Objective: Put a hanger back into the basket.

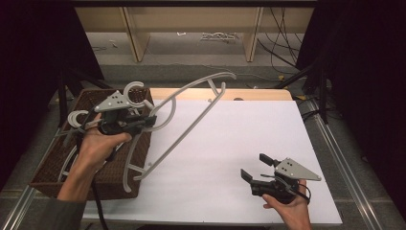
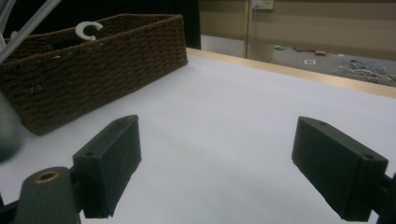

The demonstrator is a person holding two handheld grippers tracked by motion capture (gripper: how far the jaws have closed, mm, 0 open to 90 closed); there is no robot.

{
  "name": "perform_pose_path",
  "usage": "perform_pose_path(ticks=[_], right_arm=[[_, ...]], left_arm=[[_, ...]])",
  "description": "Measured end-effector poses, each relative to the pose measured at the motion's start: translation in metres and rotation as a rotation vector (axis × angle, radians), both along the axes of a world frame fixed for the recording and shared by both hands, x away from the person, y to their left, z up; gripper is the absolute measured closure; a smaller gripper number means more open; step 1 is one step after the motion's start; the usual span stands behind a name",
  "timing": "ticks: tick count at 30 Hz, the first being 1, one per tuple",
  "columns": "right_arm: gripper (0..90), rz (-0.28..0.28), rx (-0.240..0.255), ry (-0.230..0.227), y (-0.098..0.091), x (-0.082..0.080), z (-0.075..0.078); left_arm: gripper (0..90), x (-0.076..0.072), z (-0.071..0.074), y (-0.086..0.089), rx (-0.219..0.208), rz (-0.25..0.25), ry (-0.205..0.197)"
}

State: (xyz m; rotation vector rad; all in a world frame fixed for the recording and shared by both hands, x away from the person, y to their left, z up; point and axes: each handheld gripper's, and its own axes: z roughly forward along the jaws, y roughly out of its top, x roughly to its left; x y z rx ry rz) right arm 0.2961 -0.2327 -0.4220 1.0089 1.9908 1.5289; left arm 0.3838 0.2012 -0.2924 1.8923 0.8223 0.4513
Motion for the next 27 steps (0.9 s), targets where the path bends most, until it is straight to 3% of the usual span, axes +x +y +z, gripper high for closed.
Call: perform_pose_path(ticks=[1,2,3,4,6,12,19,23,27], right_arm=[[16.5,0.004,-0.001,-0.003,0.000,0.000,0.000],[16.5,-0.004,-0.021,0.011,-0.001,-0.001,0.001],[16.5,0.000,0.002,-0.001,0.001,0.001,0.000],[16.5,-0.005,-0.022,0.011,-0.001,0.000,0.001],[16.5,0.003,-0.006,0.005,0.001,0.001,-0.001],[16.5,0.001,-0.018,0.011,0.000,0.000,-0.001],[16.5,0.006,0.000,0.010,0.001,0.002,-0.001],[16.5,0.004,-0.019,0.011,0.001,0.001,-0.001],[16.5,0.006,-0.020,0.010,0.001,0.002,-0.002]], left_arm=[[82.2,0.002,0.003,0.004,-0.027,0.000,0.010],[82.2,0.003,0.005,0.006,-0.030,0.005,0.009],[82.2,0.004,0.008,0.009,-0.041,0.005,0.006],[82.2,0.004,0.011,0.011,-0.048,0.009,0.008],[82.2,0.004,0.019,0.016,-0.058,0.018,0.009],[82.2,0.007,0.031,0.035,-0.043,0.061,-0.001],[82.2,0.012,0.032,0.053,-0.005,0.109,-0.018],[82.3,0.020,0.031,0.067,0.009,0.142,-0.030],[82.2,0.028,0.024,0.082,0.016,0.201,-0.010]])
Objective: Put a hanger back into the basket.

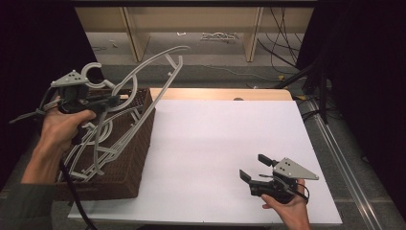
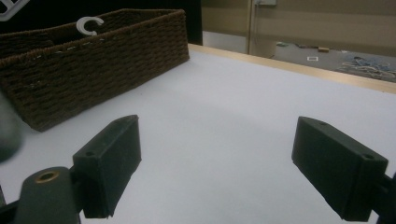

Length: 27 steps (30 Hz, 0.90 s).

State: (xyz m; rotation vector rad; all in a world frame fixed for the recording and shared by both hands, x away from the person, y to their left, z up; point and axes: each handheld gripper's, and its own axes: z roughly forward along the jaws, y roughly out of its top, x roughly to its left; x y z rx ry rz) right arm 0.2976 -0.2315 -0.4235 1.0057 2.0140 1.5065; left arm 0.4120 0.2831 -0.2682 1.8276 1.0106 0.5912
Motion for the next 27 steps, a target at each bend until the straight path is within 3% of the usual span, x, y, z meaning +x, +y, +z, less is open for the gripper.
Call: perform_pose_path(ticks=[8,20,27], right_arm=[[16.5,-0.001,0.001,0.007,0.000,0.000,0.000],[16.6,0.008,0.011,0.009,0.001,0.001,-0.001],[16.5,0.006,0.005,0.006,0.002,0.001,-0.001]], left_arm=[[82.2,0.008,-0.015,0.026,0.015,0.088,0.012],[82.2,0.008,-0.048,0.055,0.048,0.132,0.041],[82.2,0.006,-0.057,0.068,0.073,0.147,0.032]])
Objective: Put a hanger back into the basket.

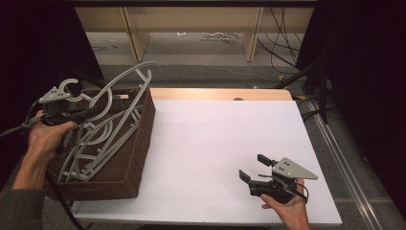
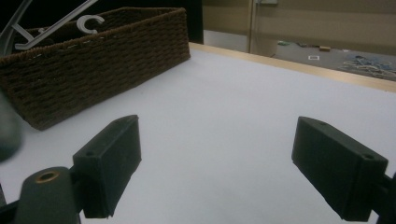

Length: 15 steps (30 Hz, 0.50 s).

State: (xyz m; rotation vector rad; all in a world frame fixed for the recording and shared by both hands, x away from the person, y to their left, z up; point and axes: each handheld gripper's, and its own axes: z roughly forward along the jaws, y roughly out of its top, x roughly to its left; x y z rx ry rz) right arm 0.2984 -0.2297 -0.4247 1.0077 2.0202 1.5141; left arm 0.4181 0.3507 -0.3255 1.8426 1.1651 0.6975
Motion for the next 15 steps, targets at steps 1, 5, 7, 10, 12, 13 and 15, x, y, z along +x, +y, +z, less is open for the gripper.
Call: perform_pose_path(ticks=[1,5,7,10,12,13,15], right_arm=[[16.6,-0.005,-0.007,-0.004,0.000,0.000,0.000],[16.6,-0.001,-0.019,0.011,-0.001,-0.001,0.001],[16.6,0.006,0.007,-0.004,0.002,0.001,-0.001],[16.6,-0.002,-0.017,0.012,-0.001,0.000,0.000],[16.5,0.003,0.000,0.007,0.001,0.001,-0.001],[16.5,0.001,-0.002,0.006,0.001,0.000,-0.002],[16.6,0.000,-0.004,0.010,0.002,0.000,-0.001]], left_arm=[[82.2,0.000,-0.001,0.002,0.005,0.006,0.000],[82.2,-0.002,-0.006,0.007,0.043,0.020,0.007],[82.2,-0.002,-0.010,0.011,0.063,0.020,0.009],[82.2,-0.004,-0.016,0.015,0.074,0.029,0.023],[82.2,-0.004,-0.020,0.017,0.075,0.033,0.028],[82.2,-0.005,-0.023,0.018,0.089,0.036,0.032],[82.2,-0.006,-0.027,0.020,0.099,0.037,0.034]])
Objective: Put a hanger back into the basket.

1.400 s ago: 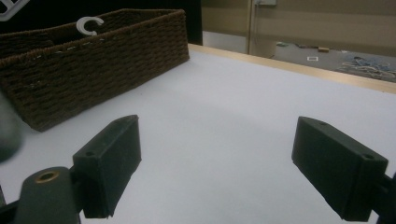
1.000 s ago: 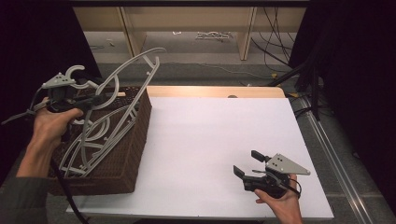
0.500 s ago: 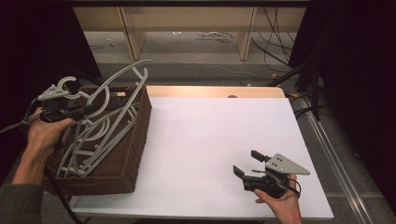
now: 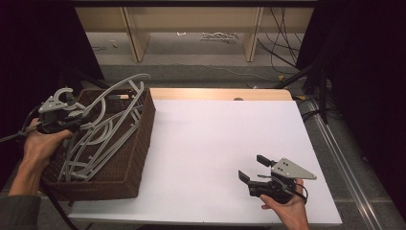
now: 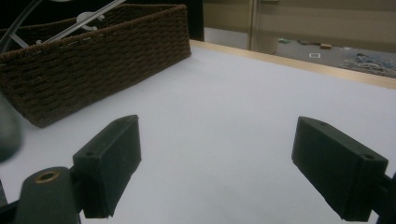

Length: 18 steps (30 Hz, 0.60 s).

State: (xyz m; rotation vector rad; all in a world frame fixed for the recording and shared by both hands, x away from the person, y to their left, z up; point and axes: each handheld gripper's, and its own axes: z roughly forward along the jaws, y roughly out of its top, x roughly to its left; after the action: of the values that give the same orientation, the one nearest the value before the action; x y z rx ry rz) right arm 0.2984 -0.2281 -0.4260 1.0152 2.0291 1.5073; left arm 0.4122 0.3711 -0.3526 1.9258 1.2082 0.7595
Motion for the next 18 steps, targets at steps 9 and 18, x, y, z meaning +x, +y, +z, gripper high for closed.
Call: perform_pose_path(ticks=[9,18], right_arm=[[16.6,-0.001,-0.016,0.001,0.000,0.000,0.000],[16.6,0.007,0.002,-0.004,0.001,0.001,-0.001]], left_arm=[[82.2,-0.001,-0.015,0.015,0.054,0.024,0.052],[82.2,0.001,-0.022,0.014,0.079,0.037,0.072]])
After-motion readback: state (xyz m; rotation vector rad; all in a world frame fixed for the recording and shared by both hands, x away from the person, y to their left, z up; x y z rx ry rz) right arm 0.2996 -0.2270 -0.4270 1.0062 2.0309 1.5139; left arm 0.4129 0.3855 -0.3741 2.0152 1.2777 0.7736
